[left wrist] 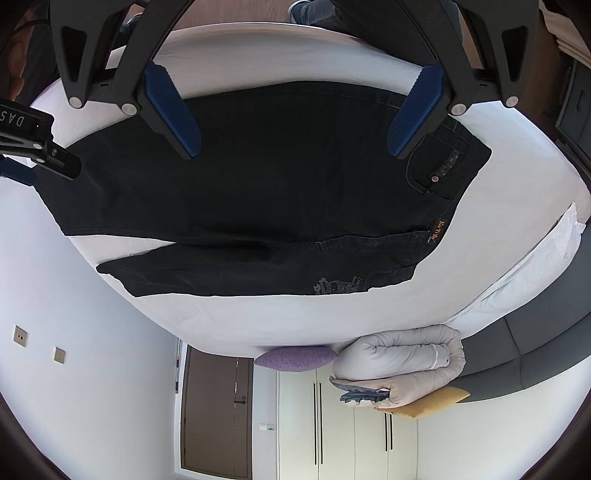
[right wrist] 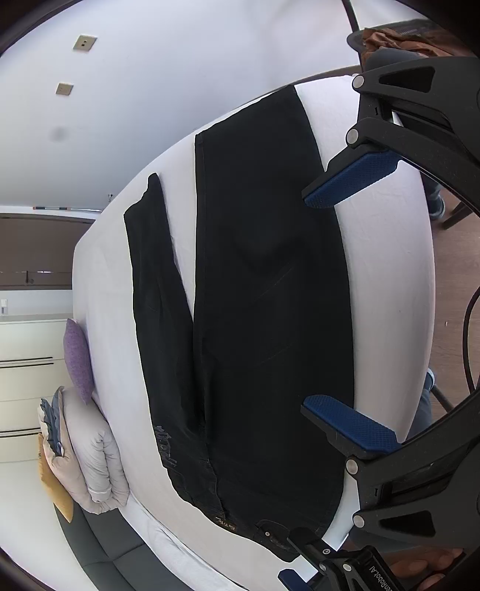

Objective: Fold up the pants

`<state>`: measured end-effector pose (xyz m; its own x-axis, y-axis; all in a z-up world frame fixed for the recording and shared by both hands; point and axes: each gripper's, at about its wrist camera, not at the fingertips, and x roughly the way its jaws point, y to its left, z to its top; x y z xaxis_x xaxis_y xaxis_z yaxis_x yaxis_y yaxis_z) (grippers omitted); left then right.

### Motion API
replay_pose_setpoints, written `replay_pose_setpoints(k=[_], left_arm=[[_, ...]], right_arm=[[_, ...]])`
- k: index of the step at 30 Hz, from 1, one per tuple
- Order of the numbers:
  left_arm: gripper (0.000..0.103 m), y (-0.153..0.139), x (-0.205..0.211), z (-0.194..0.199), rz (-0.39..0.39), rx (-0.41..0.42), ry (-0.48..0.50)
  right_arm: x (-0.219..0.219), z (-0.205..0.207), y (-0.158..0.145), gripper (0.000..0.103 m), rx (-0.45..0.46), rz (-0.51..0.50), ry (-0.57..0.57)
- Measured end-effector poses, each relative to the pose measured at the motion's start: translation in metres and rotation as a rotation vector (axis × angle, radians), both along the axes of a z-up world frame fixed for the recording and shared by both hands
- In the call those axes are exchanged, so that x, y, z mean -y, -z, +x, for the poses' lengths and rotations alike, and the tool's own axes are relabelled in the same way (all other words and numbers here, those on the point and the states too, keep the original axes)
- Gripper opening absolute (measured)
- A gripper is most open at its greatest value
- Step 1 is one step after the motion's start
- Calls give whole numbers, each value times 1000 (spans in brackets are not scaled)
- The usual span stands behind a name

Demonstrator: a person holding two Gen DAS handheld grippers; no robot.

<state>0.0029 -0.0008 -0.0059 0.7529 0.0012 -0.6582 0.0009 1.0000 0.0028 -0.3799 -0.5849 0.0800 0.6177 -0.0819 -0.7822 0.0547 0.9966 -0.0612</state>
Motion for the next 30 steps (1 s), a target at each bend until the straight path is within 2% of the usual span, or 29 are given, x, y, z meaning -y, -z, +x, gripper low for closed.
replay_pose_setpoints(k=[30], left_arm=[[103, -2, 4, -4, 0, -3, 2]], right_arm=[[-5, 3, 2, 103, -10, 6, 0]])
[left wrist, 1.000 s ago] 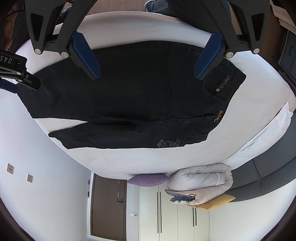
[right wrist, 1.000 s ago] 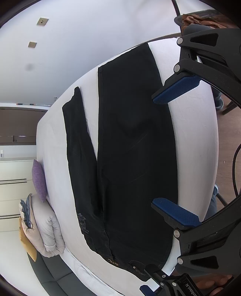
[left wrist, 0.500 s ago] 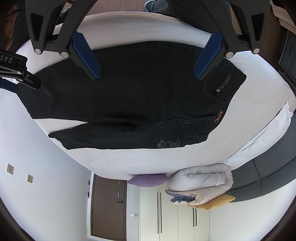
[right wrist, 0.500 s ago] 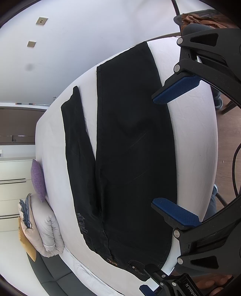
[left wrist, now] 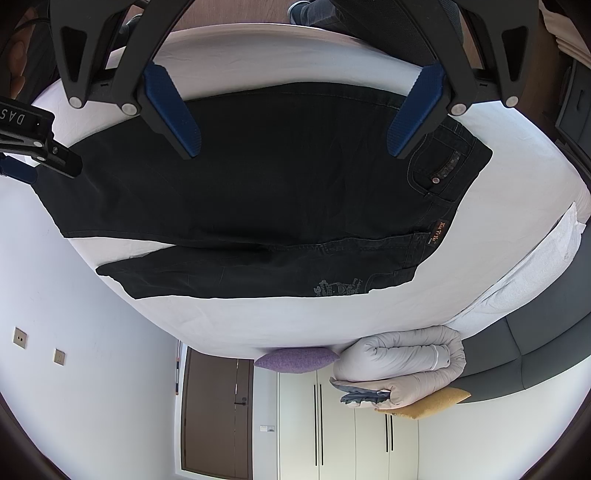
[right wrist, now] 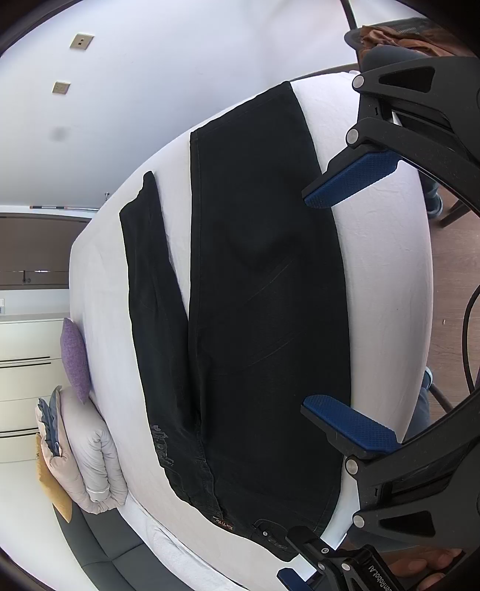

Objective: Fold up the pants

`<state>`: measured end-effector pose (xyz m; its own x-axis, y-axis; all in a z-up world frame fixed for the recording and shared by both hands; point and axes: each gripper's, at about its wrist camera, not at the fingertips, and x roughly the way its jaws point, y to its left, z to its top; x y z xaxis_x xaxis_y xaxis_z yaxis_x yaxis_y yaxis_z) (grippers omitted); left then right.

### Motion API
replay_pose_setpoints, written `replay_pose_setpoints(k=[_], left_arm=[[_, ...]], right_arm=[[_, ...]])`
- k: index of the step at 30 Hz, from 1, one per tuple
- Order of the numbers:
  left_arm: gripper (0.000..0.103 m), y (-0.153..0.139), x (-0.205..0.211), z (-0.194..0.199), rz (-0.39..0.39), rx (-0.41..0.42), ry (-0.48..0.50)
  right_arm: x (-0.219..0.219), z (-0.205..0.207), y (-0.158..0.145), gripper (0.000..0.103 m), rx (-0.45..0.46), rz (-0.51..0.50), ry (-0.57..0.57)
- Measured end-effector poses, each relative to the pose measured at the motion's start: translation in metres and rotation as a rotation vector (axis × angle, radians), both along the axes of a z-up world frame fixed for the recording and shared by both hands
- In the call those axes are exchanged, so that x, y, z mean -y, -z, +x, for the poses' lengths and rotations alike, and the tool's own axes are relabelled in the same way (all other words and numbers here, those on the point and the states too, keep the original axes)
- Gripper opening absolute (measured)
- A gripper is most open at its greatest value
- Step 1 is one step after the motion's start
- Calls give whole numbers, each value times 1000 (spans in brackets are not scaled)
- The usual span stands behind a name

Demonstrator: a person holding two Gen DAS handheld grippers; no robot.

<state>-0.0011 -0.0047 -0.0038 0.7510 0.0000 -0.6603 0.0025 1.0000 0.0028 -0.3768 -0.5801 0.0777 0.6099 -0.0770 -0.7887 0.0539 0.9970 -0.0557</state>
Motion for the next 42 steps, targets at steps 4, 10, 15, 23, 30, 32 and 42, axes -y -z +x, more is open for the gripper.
replay_pose_setpoints(k=[4, 10, 15, 23, 30, 32, 42], left_arm=[[103, -1, 0, 0, 0, -1, 0], [103, -1, 0, 0, 0, -2, 0], [103, 0, 0, 0, 1, -2, 0], [103, 0, 0, 0, 0, -3, 0], [103, -1, 0, 0, 1, -3, 0], [103, -1, 0, 0, 2, -3, 0], [103, 14, 7, -4, 28, 22, -4]], right_arm=[[-9, -8, 17, 103, 0, 0, 1], [-11, -11, 17, 103, -1, 0, 2], [-8, -11, 15, 103, -3, 2, 2], [-7, -11, 14, 103, -5, 4, 1], [-7, -11, 13, 103, -7, 5, 1], [-7, -11, 13, 103, -8, 6, 0], [-9, -12, 16, 103, -17, 12, -4]])
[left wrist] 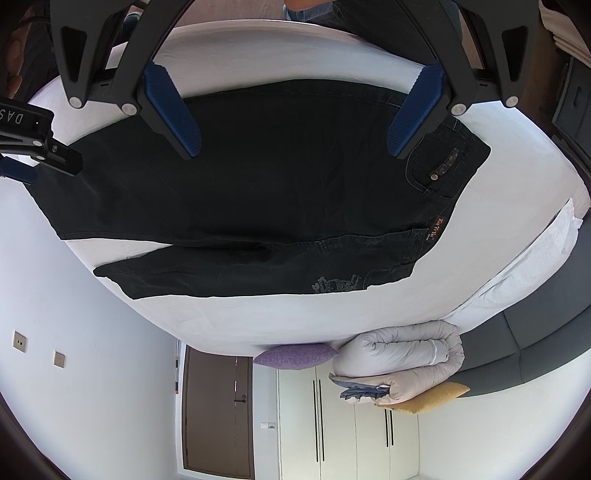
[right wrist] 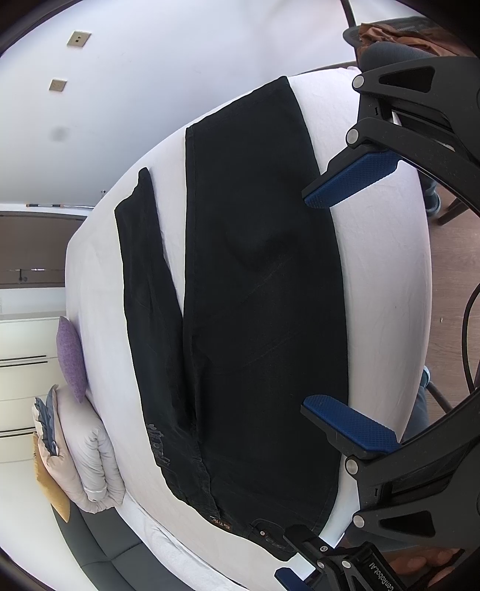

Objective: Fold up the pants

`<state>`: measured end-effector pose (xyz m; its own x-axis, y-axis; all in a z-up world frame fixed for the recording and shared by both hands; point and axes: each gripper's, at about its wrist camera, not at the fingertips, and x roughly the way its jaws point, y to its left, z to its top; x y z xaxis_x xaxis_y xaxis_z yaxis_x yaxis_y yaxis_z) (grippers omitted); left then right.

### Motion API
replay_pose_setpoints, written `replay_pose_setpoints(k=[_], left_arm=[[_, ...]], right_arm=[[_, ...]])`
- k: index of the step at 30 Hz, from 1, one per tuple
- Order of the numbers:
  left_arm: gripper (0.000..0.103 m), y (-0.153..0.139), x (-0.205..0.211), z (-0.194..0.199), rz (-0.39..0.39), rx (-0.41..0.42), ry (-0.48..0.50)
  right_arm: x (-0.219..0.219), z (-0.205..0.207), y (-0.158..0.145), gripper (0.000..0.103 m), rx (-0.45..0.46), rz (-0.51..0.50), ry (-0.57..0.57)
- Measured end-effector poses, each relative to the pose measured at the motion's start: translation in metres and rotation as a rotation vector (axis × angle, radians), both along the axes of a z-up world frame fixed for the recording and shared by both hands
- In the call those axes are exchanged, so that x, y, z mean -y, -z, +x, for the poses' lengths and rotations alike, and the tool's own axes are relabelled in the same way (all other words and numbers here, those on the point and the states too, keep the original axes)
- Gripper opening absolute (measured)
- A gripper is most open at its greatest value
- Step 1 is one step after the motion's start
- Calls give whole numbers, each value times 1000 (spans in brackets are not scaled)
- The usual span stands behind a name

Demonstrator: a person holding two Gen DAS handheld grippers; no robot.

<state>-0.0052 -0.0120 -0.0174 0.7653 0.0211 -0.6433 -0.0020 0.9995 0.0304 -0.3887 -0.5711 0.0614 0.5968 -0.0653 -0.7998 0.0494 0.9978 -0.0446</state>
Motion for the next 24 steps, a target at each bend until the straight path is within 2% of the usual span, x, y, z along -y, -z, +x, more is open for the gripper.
replay_pose_setpoints(k=[3, 6, 9, 13, 14, 18, 20, 21, 23, 24], left_arm=[[103, 5, 2, -1, 25, 18, 13], [103, 15, -4, 6, 30, -19, 26], [103, 29, -22, 20, -13, -72, 11], [103, 39, -52, 48, -141, -135, 2], [103, 39, -57, 54, -138, -130, -5], [103, 35, -76, 89, -82, -128, -29], [103, 33, -85, 124, -27, -219, -7], [103, 31, -90, 140, 13, -224, -6], [103, 19, -101, 176, 126, -142, 2], [103, 15, -108, 194, 153, -123, 10]], right_arm=[[0, 2, 3, 103, -9, 16, -15], [1, 10, 7, 103, -19, 50, -49], [3, 21, 12, 103, -23, 90, -104], [8, 43, 11, 103, -10, 151, -167], [9, 51, 10, 103, -3, 167, -180], [14, 91, 6, 103, 24, 193, -244], [16, 113, 6, 103, 35, 184, -283], [17, 123, 5, 103, 36, 179, -299], [18, 147, 6, 103, 41, 170, -358], [18, 160, 6, 103, 38, 161, -390]])
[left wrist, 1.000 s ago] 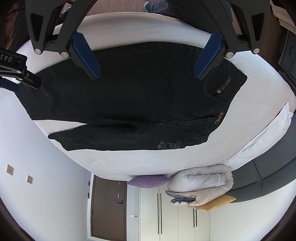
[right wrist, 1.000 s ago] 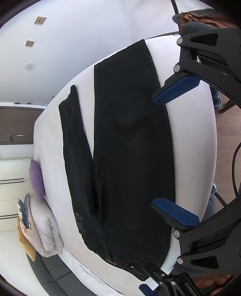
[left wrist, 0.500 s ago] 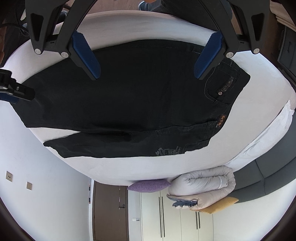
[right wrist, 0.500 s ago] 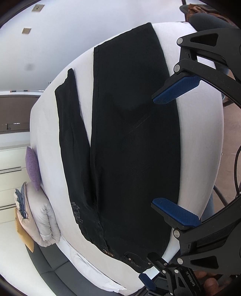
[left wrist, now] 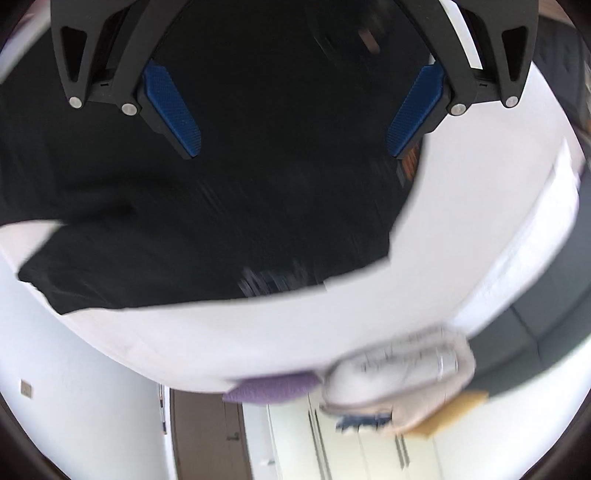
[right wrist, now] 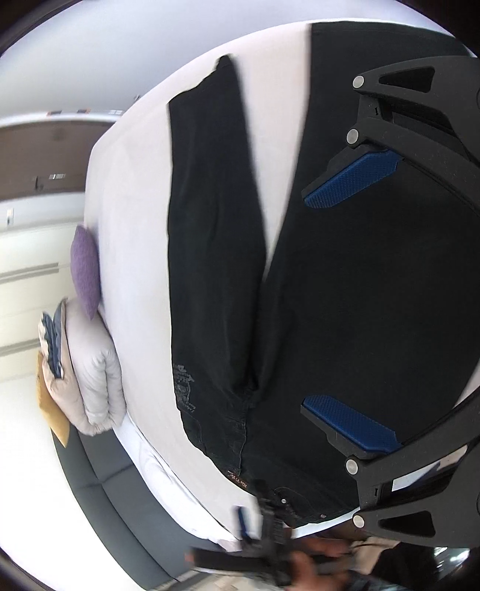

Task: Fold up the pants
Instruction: 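Grasp the jeans waistband with the left tool while the right tool grasps its other end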

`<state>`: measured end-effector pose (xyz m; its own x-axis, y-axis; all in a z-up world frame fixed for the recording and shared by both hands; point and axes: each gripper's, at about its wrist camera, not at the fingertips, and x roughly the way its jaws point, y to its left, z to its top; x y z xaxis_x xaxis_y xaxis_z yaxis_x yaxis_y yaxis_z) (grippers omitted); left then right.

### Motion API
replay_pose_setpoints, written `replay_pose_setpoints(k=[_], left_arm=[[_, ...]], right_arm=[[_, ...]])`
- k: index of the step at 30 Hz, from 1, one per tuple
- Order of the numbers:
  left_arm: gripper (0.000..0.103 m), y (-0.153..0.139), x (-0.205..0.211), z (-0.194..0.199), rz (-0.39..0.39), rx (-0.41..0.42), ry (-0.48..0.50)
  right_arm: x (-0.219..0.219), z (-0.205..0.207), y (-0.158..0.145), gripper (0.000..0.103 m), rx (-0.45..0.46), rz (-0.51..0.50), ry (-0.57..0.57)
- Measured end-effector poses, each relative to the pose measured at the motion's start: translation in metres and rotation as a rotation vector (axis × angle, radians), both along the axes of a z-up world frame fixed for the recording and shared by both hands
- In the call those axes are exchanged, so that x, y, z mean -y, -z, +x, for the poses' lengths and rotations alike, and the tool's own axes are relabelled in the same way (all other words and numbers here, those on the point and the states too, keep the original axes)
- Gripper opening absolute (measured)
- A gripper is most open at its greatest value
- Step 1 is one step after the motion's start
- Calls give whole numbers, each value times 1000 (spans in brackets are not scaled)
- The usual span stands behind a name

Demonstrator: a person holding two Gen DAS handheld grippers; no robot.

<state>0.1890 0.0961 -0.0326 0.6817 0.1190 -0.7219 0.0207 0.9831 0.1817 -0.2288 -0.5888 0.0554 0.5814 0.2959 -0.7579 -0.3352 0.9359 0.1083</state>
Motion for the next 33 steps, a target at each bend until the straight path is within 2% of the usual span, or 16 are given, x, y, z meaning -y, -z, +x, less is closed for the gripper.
replay_pose_setpoints(k=[2, 5, 7, 8, 10, 13, 18, 19, 21, 24, 27, 28, 30, 32, 33], left_arm=[[102, -7, -19, 51, 7, -4, 45], [100, -14, -33, 116, 57, 1, 144], [100, -9, -34, 154, 100, -48, 198], [100, -1, -32, 176, 129, -103, 247], [97, 16, -24, 203, 193, -183, 327], [96, 35, -21, 230, 243, -293, 412], [94, 51, -28, 257, 158, -430, 485], [92, 59, -28, 260, 178, -455, 492], [91, 74, -30, 263, 170, -500, 496], [90, 88, -36, 268, 96, -566, 472], [70, 88, -34, 261, 46, -577, 495], [58, 86, -32, 255, 38, -569, 510], [44, 83, -27, 244, 56, -547, 512], [19, 77, -20, 229, 96, -513, 513], [13, 75, -15, 219, 129, -489, 513]], right_arm=[[3, 21, 1, 103, -5, -6, -62], [9, 49, 0, 101, -1, -14, -139], [15, 61, 2, 97, -2, -16, -184], [17, 69, 4, 97, -5, -16, -202], [22, 80, 9, 92, -25, -6, -223], [26, 89, 19, 86, -68, 11, -260], [24, 96, 29, 82, -83, 6, -322], [23, 99, 32, 79, -88, 8, -332], [17, 103, 37, 76, -100, 10, -347], [11, 110, 41, 72, -107, 10, -377], [1, 118, 42, 62, -115, 1, -415], [-3, 122, 42, 59, -114, -9, -425], [-14, 130, 39, 52, -99, -39, -453], [-30, 144, 36, 42, -78, -78, -475], [-40, 152, 32, 35, -59, -102, -489]])
